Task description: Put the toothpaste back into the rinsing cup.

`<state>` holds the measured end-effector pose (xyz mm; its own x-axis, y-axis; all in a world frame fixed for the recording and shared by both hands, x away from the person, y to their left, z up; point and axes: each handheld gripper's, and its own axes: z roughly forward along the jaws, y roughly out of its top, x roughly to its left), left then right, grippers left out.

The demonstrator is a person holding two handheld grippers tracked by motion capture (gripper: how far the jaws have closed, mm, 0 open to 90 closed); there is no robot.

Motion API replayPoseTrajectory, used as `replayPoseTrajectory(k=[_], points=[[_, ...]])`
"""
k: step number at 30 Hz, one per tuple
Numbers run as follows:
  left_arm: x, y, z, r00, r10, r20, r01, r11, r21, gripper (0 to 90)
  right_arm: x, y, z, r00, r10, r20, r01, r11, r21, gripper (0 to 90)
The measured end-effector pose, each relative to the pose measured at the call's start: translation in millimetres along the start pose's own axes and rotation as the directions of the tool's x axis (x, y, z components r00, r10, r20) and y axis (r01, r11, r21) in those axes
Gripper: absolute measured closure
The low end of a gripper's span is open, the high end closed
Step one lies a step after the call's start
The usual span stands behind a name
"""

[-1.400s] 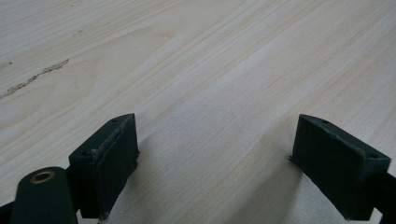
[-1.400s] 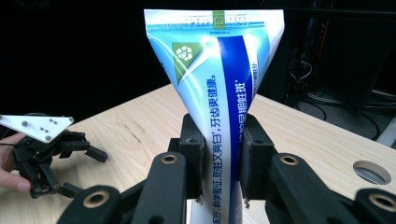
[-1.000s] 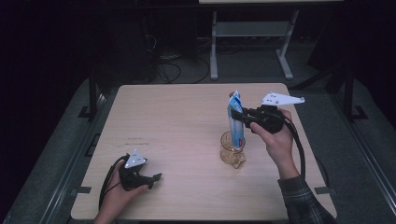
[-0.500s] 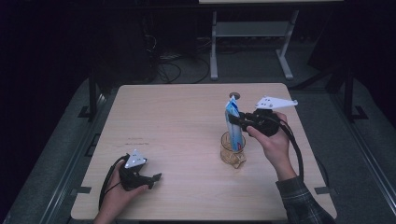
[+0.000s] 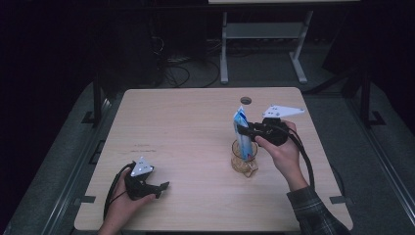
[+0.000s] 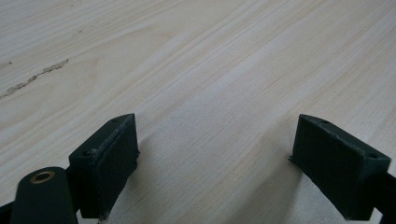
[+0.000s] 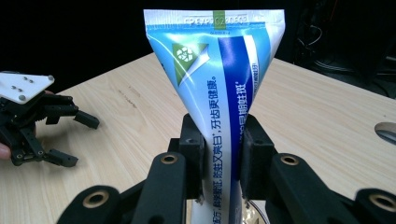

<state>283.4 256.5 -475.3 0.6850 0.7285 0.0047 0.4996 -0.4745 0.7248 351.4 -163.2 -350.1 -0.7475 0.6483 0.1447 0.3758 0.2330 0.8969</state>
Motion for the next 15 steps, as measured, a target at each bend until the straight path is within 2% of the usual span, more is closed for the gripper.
replayPoseTrajectory(k=[15], points=[[0.0,0.0,-0.1,1.0000,0.001,0.001,-0.001,1.0000,0.000,13.2,-0.5,-6.5,9.2,1.0000,0.003,-0.004,-0.002,0.998,0.056,73.9]])
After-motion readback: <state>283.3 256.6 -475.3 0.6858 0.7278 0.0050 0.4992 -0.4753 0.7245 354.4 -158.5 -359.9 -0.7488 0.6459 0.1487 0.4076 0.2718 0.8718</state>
